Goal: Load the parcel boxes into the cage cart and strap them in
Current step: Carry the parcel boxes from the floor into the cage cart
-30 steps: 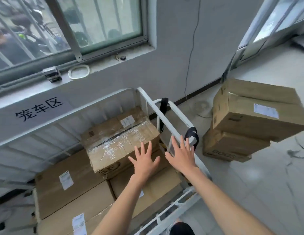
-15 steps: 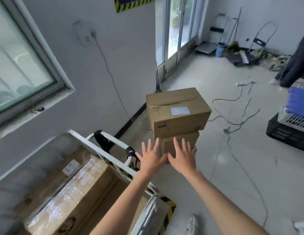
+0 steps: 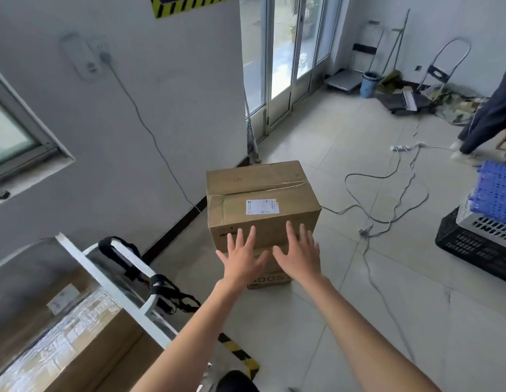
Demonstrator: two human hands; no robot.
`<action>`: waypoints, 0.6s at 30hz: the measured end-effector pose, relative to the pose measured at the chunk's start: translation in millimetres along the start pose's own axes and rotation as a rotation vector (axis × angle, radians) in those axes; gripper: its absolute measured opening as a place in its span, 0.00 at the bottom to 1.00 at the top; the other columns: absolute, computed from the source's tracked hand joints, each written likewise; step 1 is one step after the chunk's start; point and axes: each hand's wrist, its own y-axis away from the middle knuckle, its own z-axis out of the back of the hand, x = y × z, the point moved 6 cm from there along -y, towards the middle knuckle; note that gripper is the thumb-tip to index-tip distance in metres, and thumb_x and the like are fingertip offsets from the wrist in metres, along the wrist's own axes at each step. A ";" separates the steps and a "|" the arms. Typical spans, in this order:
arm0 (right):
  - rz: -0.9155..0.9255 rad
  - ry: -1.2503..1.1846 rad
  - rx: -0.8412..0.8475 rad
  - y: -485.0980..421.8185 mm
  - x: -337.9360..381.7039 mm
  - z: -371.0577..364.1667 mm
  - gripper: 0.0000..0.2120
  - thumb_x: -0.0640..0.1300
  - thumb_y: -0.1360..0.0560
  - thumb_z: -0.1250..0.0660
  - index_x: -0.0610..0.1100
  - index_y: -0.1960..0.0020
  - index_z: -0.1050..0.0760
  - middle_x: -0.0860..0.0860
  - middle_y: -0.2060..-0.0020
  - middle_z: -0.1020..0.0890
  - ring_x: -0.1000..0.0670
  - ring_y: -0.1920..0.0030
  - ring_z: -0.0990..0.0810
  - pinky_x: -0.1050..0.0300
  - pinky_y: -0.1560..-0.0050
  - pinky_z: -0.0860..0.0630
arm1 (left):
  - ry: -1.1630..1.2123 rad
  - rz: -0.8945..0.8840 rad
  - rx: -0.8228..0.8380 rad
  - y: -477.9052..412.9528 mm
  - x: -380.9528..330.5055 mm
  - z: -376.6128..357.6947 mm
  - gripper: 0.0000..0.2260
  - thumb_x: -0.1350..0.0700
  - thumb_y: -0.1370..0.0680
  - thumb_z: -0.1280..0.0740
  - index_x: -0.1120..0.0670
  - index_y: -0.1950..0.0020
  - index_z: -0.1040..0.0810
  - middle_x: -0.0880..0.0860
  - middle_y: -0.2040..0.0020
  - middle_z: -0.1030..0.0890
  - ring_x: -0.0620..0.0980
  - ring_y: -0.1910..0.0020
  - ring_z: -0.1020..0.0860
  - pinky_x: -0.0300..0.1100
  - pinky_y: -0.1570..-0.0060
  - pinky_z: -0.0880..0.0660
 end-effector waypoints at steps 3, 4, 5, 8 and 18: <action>-0.004 -0.008 0.037 -33.8 -13.4 -2.5 0.38 0.63 0.22 0.43 0.53 0.18 0.56 0.44 0.19 0.52 0.40 0.19 0.53 0.38 0.23 0.51 | 0.012 0.055 0.012 -32.3 1.8 -4.4 0.36 0.38 0.21 0.39 0.42 0.18 0.52 0.52 0.17 0.52 0.58 0.19 0.59 0.71 0.29 0.58; -0.010 -0.007 0.052 -46.8 -18.4 -4.6 0.38 0.63 0.22 0.43 0.53 0.18 0.56 0.44 0.19 0.52 0.41 0.19 0.54 0.38 0.23 0.51 | 0.019 0.078 0.015 -44.0 5.1 -5.9 0.36 0.39 0.21 0.39 0.42 0.18 0.52 0.52 0.17 0.52 0.58 0.19 0.59 0.71 0.29 0.58; -0.016 -0.004 0.066 -60.4 -23.4 -7.2 0.38 0.63 0.22 0.43 0.53 0.18 0.55 0.44 0.19 0.52 0.40 0.19 0.54 0.38 0.23 0.51 | 0.023 0.101 0.017 -56.3 9.5 -7.8 0.35 0.40 0.21 0.39 0.42 0.18 0.51 0.51 0.17 0.52 0.58 0.19 0.58 0.71 0.29 0.58; -0.026 0.029 0.101 -105.4 -36.1 -17.4 0.38 0.63 0.23 0.43 0.53 0.18 0.55 0.43 0.19 0.51 0.40 0.20 0.54 0.37 0.23 0.50 | 0.017 0.174 0.022 -100.2 28.3 -15.9 0.35 0.40 0.21 0.39 0.44 0.18 0.52 0.54 0.17 0.54 0.59 0.19 0.59 0.72 0.29 0.58; -0.136 0.163 0.270 -283.8 -68.9 -31.4 0.42 0.63 0.23 0.41 0.53 0.18 0.59 0.44 0.19 0.53 0.39 0.20 0.55 0.36 0.23 0.52 | 0.154 0.528 -0.020 -277.9 106.5 5.5 0.40 0.36 0.21 0.40 0.52 0.18 0.56 0.59 0.18 0.55 0.61 0.19 0.55 0.72 0.27 0.52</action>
